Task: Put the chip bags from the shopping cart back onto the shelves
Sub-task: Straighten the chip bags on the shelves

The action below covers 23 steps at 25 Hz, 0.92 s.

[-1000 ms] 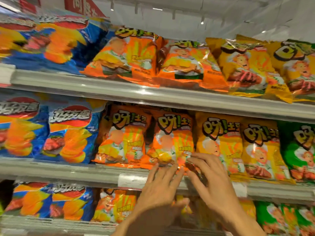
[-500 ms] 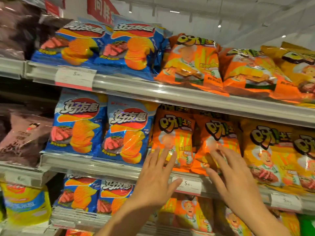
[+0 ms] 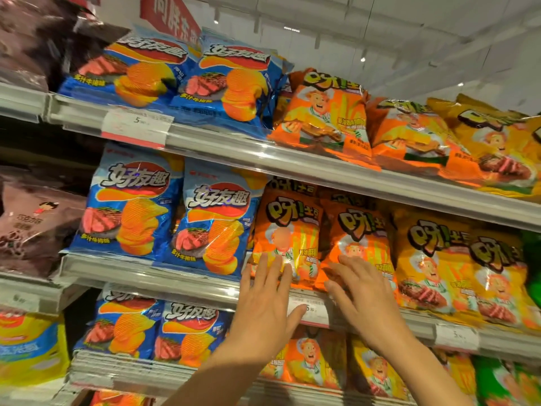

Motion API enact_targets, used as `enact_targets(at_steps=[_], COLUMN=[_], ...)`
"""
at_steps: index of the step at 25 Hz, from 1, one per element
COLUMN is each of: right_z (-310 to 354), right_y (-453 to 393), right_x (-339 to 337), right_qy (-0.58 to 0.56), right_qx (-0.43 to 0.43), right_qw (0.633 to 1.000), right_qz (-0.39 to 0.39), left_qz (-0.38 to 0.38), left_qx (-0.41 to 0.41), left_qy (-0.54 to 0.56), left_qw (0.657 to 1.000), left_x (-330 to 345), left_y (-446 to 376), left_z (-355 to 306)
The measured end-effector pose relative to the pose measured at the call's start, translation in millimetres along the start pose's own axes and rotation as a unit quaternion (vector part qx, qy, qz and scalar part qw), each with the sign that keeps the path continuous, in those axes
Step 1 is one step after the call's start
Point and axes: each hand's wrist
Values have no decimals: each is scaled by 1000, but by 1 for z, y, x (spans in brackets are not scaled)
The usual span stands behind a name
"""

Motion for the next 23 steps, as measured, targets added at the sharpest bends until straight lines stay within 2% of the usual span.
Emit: enact_targets(at_steps=[2, 3, 5, 8, 12, 16, 18, 20, 21, 23], right_z=[3, 8, 20, 32, 45, 58, 62, 67, 69, 72], right_y=[-16, -25, -42, -65, -79, -63, -44, -19, -3, 25], right_x=[-7, -7, -5, 4, 12, 19, 24, 36, 43, 65], right_qy=[-74, -114, -150, -68, 46, 54, -15, -92, -118, -155], right_qx=[-41, -53, -74, -109, -65, -78, -128, -181, -199, -237], right_qw=[993, 988, 986, 991, 993, 995, 991, 974, 967, 955], right_qz=[-87, -87, -22, 44, 90, 21, -42, -97, -108, -87], left_qz=[-21, -26, -21, -6, -5, -20, -56, -124, -148, -146], left_qx=[31, 42, 49, 56, 57, 58, 38, 11, 6, 6], left_qy=[12, 17, 14, -15, -25, 43, 100, 132, 146, 157], left_qw=[999, 999, 998, 998, 998, 997, 993, 983, 978, 977], left_x=[-1, 0, 1, 6, 3, -1, 2, 15, 26, 53], left_y=[-2, -3, -4, 1, 6, 23, 44, 75, 90, 118], left_z=[-8, -10, -13, -11, -11, -3, 6, 21, 28, 41])
Point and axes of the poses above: each hand's wrist, its own y-axis away from the middle knuckle, its own x-axis out of the palm, z = x × y, and after that the axes turned 11 degrees about -y, right-handed
